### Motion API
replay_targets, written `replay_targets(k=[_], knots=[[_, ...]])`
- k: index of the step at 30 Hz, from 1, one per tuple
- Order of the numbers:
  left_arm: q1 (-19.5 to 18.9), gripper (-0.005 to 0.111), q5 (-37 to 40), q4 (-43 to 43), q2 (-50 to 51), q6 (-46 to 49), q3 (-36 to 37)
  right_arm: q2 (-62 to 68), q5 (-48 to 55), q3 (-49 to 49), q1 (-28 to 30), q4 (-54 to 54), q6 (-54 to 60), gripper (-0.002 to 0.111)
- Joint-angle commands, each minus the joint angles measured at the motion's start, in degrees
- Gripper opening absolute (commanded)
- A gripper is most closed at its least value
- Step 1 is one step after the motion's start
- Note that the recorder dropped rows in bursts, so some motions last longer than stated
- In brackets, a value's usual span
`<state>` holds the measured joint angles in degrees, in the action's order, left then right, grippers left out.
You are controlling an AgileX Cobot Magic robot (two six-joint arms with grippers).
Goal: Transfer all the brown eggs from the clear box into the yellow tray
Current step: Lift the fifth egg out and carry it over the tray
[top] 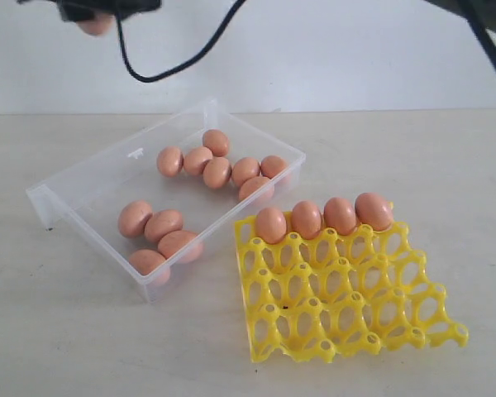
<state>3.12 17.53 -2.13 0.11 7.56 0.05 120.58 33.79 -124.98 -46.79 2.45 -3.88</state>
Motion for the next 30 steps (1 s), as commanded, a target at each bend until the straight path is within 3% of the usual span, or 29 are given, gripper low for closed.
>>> replay_targets(k=[1,8,15,19,21,24,30], knots=[[-0.2,-0.004,-0.2,0.1,-0.1,0.0,-0.1,-2.1,-19.3,-0.4,-7.3,0.9,4.4,0.001],[-0.2,-0.004,-0.2,0.1,-0.1,0.0,-0.1,-3.0,-39.0,-0.4,-16.1,1.6,-0.3,0.001],[-0.2,-0.004,-0.2,0.1,-0.1,0.0,-0.1,-7.7,-37.2,0.2,-17.2,0.5,0.7,0.0],[-0.2,-0.004,-0.2,0.1,-0.1,0.0,-0.1,-14.7,-28.8,4.8,-17.2,-1.9,6.9,0.0],[-0.2,-0.004,-0.2,0.1,-0.1,0.0,-0.1,-19.3,-25.3,10.0,-17.2,-1.9,12.6,0.0],[-0.2,-0.004,-0.2,0.1,-0.1,0.0,-0.1,-27.3,-27.8,24.5,-15.9,-1.9,17.1,0.0],[-0.2,-0.004,-0.2,0.1,-0.1,0.0,-0.1,-40.7,-40.6,53.4,-6.2,-1.4,8.7,0.0]])
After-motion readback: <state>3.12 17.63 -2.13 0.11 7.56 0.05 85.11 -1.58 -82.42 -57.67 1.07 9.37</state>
